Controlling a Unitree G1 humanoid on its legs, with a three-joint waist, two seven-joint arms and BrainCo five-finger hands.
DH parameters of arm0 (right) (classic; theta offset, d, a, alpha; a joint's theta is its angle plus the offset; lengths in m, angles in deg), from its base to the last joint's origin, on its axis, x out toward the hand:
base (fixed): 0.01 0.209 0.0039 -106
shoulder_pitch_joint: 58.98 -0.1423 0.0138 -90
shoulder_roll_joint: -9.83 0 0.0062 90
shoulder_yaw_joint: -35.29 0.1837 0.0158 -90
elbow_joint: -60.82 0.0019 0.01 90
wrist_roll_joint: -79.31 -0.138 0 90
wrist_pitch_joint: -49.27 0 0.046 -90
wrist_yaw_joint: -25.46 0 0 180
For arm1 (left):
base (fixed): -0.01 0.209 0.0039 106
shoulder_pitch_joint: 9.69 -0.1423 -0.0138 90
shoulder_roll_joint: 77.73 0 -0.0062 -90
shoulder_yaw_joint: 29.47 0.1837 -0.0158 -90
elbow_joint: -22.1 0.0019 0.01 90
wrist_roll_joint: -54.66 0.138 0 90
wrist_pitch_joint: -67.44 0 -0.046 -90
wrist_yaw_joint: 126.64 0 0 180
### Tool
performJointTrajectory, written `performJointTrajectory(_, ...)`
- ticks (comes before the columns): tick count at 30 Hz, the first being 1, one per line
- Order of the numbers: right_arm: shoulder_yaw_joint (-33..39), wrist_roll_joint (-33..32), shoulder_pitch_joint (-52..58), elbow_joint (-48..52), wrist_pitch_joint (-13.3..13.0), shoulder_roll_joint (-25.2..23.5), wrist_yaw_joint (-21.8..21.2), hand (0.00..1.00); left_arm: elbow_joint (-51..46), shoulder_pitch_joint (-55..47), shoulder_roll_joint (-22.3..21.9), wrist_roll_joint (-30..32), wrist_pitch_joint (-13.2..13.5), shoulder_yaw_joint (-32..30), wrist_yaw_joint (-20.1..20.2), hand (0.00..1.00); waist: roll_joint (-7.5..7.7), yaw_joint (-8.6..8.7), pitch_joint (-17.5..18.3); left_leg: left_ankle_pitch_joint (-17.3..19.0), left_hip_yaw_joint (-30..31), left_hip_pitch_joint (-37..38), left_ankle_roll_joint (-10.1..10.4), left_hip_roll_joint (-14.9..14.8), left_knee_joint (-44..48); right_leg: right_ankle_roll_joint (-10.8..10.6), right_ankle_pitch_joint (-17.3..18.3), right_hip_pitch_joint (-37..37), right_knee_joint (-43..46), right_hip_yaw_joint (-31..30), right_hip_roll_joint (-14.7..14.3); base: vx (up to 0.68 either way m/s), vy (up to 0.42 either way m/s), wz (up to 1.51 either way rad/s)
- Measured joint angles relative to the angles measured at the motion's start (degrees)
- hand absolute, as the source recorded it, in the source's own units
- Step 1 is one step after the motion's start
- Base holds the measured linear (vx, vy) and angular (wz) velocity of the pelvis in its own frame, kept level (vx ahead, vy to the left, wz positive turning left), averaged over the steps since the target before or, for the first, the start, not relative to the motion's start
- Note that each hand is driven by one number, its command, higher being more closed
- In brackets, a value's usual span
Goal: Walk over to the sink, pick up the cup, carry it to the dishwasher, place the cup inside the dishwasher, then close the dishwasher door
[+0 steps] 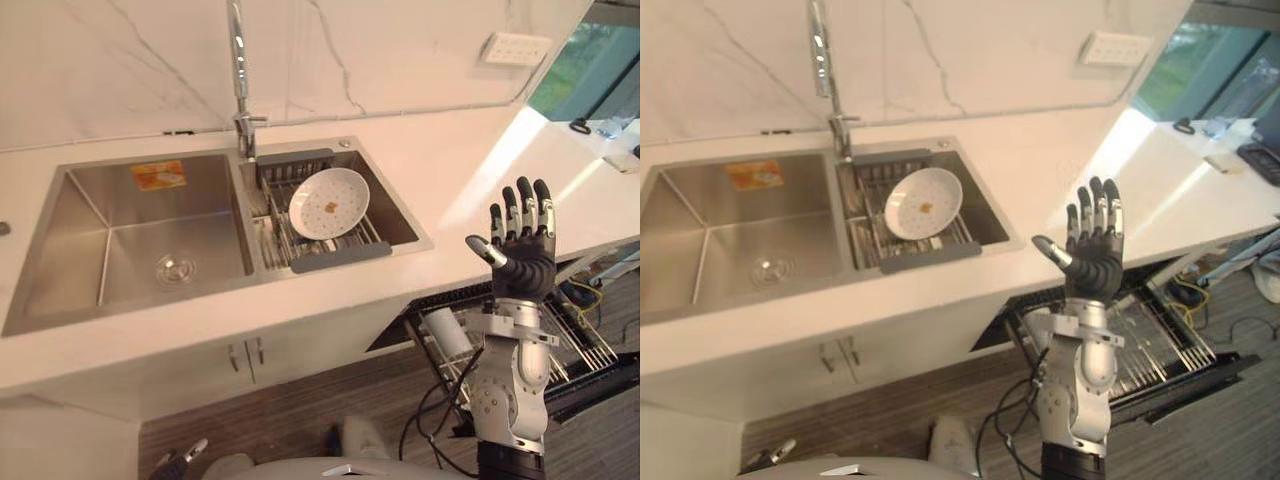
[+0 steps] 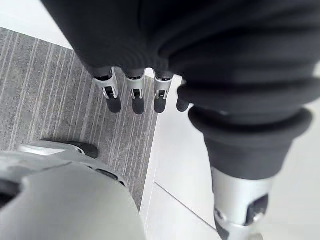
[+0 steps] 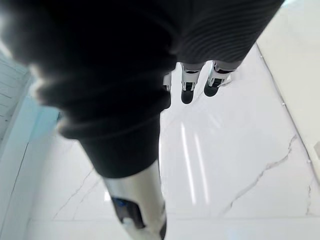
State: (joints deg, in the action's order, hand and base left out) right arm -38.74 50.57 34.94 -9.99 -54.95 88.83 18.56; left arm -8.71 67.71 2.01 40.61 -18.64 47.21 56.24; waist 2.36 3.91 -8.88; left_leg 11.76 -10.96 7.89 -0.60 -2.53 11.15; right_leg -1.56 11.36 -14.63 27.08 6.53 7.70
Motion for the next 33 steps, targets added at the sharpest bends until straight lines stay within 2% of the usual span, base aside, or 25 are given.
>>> performJointTrajectory(1, -0.2, 0.0, 0.1, 0.0, -0.3, -0.1, 0.0, 0.0, -0.1, -0.4, 0.1, 0.7, 0.3, -0.1, 0.1, 0.0, 0.22, -0.09, 0.1, 1.0, 0.3, 1.2, 1.5, 0.0, 0.7, 1.3, -7.8, 0.9, -5.2, 0.2, 0.2, 0.21, -0.129, 0.09)
performJointTrajectory(2, -0.4, 0.0, 0.1, 0.0, -0.8, 0.3, -0.1, 0.0, 0.3, -0.5, 0.6, 0.9, 0.5, -0.8, 0.0, 0.0, 1.5, -0.4, 0.6, 4.1, 0.9, 2.4, 3.0, 0.3, 2.2, -0.7, -14.8, 1.5, -6.0, -1.1, 1.0, 0.27, -0.201, -0.03)
performJointTrajectory(3, -0.2, 0.0, 0.0, 0.0, -0.7, 0.2, 0.0, 0.0, -0.1, -0.4, -0.8, 1.0, 0.7, -1.2, 0.0, 0.0, -0.53, -0.96, 0.5, 5.2, 1.1, 2.9, 3.9, -2.3, 3.3, -0.4, -13.5, 3.0, -6.9, -0.8, -0.9, 0.2, -0.214, -0.07)
performJointTrajectory(6, -0.2, 0.0, -0.1, 0.2, -0.1, 0.1, 0.0, 0.0, -1.1, -0.1, -2.7, 0.9, 0.3, -2.0, 0.0, 0.0, -3.08, -0.97, 0.8, 5.4, 1.8, 2.9, 5.4, -5.3, 1.9, -0.5, -13.5, 5.9, -13.3, 0.8, -4.4, 0.14, -0.174, 0.02)
performJointTrajectory(10, -0.1, 0.0, -0.9, 0.3, 2.8, 0.3, 0.0, 0.0, -1.5, 0.0, -2.9, 2.0, -0.4, -2.4, 0.1, 0.0, -3.12, -1.45, 0.8, 3.8, 3.1, 4.4, 6.3, -6.8, -1.5, -0.1, -18.3, 12.2, -24.3, 3.1, -6.7, 0.01, -0.088, 0.2)
performJointTrajectory(12, -0.4, 1.4, -2.5, 0.3, 4.5, 0.3, 0.0, 0.0, -1.5, 0.2, -2.1, 2.1, -0.3, -2.4, 0.1, 0.0, -2.08, -2.51, 0.8, 3.6, 3.0, 4.3, 6.6, -6.4, -2.4, -0.1, -21.7, 14.7, -31.2, 3.4, -6.8, -0.07, -0.03, -0.01)
performJointTrajectory(14, -0.9, 2.2, -3.8, 0.3, 5.9, 0.4, 0.0, 0.0, -0.5, 0.1, -1.5, 3.1, -0.3, -2.6, 0.0, 0.0, -1.03, -3.59, 0.4, 3.4, 3.0, 4.0, 6.3, -6.1, -2.6, 0.0, -22.3, 14.7, -32.2, 3.6, -6.3, -0.06, -0.023, 0.01)
performJointTrajectory(19, -2.4, 1.4, -5.0, -1.0, 9.8, 2.4, 0.1, 0.0, 0.6, -0.7, -1.1, 5.2, 0.2, -2.3, -0.5, 0.0, -0.8, -4.32, 0.6, 2.4, 3.4, 4.0, 6.5, -5.6, -4.4, -0.4, -22.2, 14.4, -32.2, 4.4, -5.6, 0.01, 0.007, 0.1)
performJointTrajectory(20, -2.7, 1.1, -5.4, -2.4, 10.9, 2.7, 0.7, 0.0, 0.6, -0.7, -1.1, 5.4, 0.2, -2.2, -0.8, 0.0, -1.62, -4.37, 0.3, 2.4, 3.6, 3.8, 6.5, -5.6, -4.4, -0.4, -22.1, 14.3, -32.2, 4.7, -5.5, 0.04, 0.02, 0.13)
performJointTrajectory(21, -2.8, 1.0, -5.7, -3.3, 11.5, 2.7, 1.6, 0.0, 0.6, -0.6, -1.2, 5.4, 0.3, -2.0, -0.9, 0.0, -1.19, -4.36, 0.5, 2.4, 3.8, 3.8, 6.5, -5.7, -4.4, -0.7, -22.3, 14.4, -32.2, 4.9, -5.5, 0.05, 0.023, 0.11)
performJointTrajectory(27, -4.1, 3.5, -10.1, -11.9, 17.0, 3.0, 9.6, 0.0, 0.5, -0.3, -1.3, 6.0, 0.3, 0.1, -1.3, 0.0, -3.78, -4.45, 0.3, 1.9, 4.6, 3.3, 6.5, -5.4, -5.4, -1.0, -22.5, 13.8, -32.2, 5.9, -5.0, 0.06, 0.032, 0.09)
performJointTrajectory(31, -4.2, 6.8, -14.5, -13.7, 19.5, 3.9, 13.4, 0.0, 0.5, 0.0, -1.2, 6.0, -0.4, 0.7, -1.2, 0.0, -3.9, -4.63, 0.2, 1.8, 4.8, 3.4, 6.4, -5.1, -5.4, -1.0, -22.5, 14.1, -32.2, 6.6, -4.5, 0.02, 0.023, 0.07)
performJointTrajectory(33, -4.2, 7.1, -16.8, -14.9, 20.7, 4.9, 13.8, 0.0, 0.4, 0.0, -1.2, 6.0, -0.8, 1.8, -1.2, 0.0, -3.9, -4.82, 0.2, 1.6, 4.9, 3.4, 6.3, -4.8, -5.4, -1.2, -22.5, 14.4, -32.2, 6.9, -4.0, -0.03, 0.018, 0.1)
